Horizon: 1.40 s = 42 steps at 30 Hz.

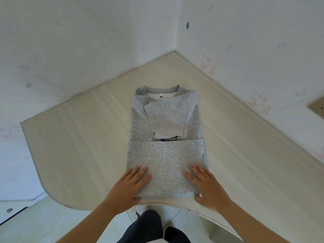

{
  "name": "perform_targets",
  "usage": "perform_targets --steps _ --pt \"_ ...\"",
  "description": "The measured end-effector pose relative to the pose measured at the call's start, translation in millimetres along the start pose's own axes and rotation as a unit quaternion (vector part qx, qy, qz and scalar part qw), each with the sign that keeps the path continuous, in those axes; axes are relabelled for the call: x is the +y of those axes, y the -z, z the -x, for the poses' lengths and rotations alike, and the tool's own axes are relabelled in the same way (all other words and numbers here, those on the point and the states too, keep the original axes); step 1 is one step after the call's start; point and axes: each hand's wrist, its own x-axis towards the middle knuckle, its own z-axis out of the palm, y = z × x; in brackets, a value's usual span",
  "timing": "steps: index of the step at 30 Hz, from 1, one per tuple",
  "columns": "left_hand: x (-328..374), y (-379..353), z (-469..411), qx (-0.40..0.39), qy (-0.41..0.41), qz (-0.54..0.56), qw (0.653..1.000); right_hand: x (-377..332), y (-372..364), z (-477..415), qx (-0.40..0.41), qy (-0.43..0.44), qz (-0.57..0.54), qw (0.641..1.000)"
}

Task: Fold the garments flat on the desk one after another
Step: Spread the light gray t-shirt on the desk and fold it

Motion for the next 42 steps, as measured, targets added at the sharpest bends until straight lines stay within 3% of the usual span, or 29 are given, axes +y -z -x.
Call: perform_targets --steps 2,4,7,9,13,16,19,22,26,32,33,34,36,39,42 --pt "5 -5 11 0.02 0.023 0.007 1.0 -6 -8 6 0.033 -0.011 0.011 0.999" --pt "14 -13 20 0.089 0.024 -0.006 0.996 -7 -18 11 0.113 -0.016 0.01 0.993" --pt "22 2 20 0.101 0.07 0.057 0.991 -12 -15 16 0.151 -0.039 -0.028 0.987" --pt "22 21 19 0.095 0.118 0.123 0.981 -16 3 20 0.134 -0.067 -0.074 0.986" --pt "8 67 21 -0.029 0.145 0.253 0.956 -13 56 24 -0.002 -0.098 -0.151 0.984" --pt "-6 109 27 -0.056 0.126 0.339 0.931 -7 98 33 -0.002 -0.09 -0.274 0.957" --pt "-18 152 30 -0.031 0.102 0.419 0.902 2 141 39 0.062 -0.081 -0.348 0.932" --pt "-34 180 13 0.036 0.102 0.491 0.864 14 173 23 0.126 -0.099 -0.399 0.903" --pt "-65 189 -40 0.152 0.177 0.544 0.806 29 193 -26 0.199 -0.167 -0.488 0.833" --pt "-99 161 -143 0.281 0.326 0.599 0.676 45 185 -140 0.291 -0.23 -0.54 0.756" --pt "-105 153 -157 0.279 0.343 0.587 0.678 47 178 -158 0.274 -0.255 -0.538 0.755" --pt "-106 148 -165 0.276 0.357 0.548 0.704 48 170 -169 0.252 -0.282 -0.506 0.775" --pt "-104 129 -175 0.27 0.352 0.409 0.797 44 142 -184 0.211 -0.3 -0.352 0.861" --pt "-83 98 -176 0.196 0.221 0.21 0.932 21 102 -182 0.166 -0.21 -0.128 0.955" --pt "-75 63 -171 0.124 0.187 0.107 0.969 16 74 -182 0.094 -0.209 -0.081 0.97"
